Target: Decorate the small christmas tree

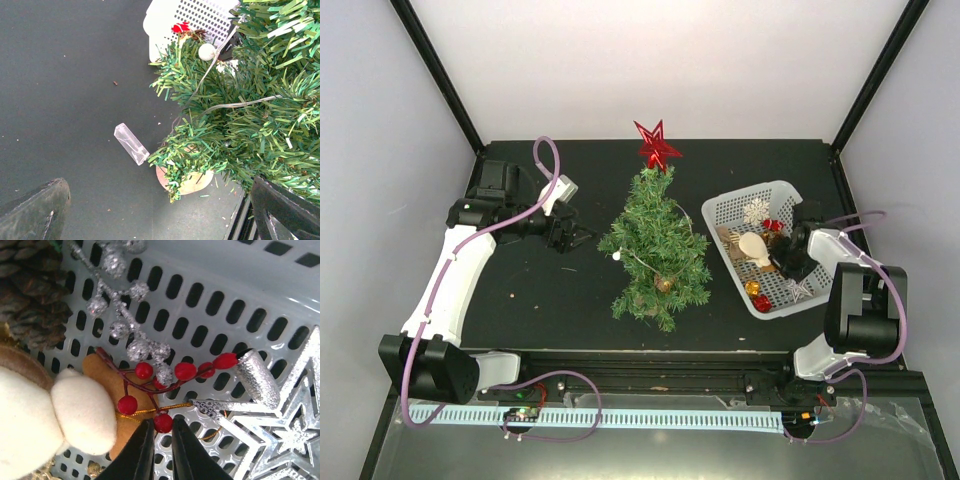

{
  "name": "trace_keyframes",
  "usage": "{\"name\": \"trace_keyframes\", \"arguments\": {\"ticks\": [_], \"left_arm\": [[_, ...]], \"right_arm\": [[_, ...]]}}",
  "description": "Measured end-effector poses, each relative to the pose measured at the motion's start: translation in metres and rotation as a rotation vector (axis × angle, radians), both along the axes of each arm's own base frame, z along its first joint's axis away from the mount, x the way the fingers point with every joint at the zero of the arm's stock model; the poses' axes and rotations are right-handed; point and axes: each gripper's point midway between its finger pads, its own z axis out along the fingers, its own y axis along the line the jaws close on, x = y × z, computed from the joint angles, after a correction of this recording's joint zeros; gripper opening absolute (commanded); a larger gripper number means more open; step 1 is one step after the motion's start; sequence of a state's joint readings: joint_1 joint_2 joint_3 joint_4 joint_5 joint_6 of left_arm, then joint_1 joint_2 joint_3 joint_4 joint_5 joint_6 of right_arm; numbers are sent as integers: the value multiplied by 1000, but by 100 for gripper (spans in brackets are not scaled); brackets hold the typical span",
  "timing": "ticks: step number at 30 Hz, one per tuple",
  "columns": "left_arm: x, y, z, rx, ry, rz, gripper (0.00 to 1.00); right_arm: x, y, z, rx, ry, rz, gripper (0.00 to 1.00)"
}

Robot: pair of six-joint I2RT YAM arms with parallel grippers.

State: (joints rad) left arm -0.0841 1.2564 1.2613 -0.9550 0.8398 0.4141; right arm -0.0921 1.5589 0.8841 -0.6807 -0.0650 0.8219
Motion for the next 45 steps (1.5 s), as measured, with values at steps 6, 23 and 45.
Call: {"name": "trace_keyframes", "arguments": {"ticks": [6,23,45], "left_arm": [[0,0,0,-2,2,-1,99],[1,3,0,-2,1,9,99],[-8,6,14,4,-23,-8,99]], "right_arm": [[0,-1,2,-34,3,27,1],[6,-18,59,-176,-91,120,1],[-81,175,358,-14,-963,872,1]]}}
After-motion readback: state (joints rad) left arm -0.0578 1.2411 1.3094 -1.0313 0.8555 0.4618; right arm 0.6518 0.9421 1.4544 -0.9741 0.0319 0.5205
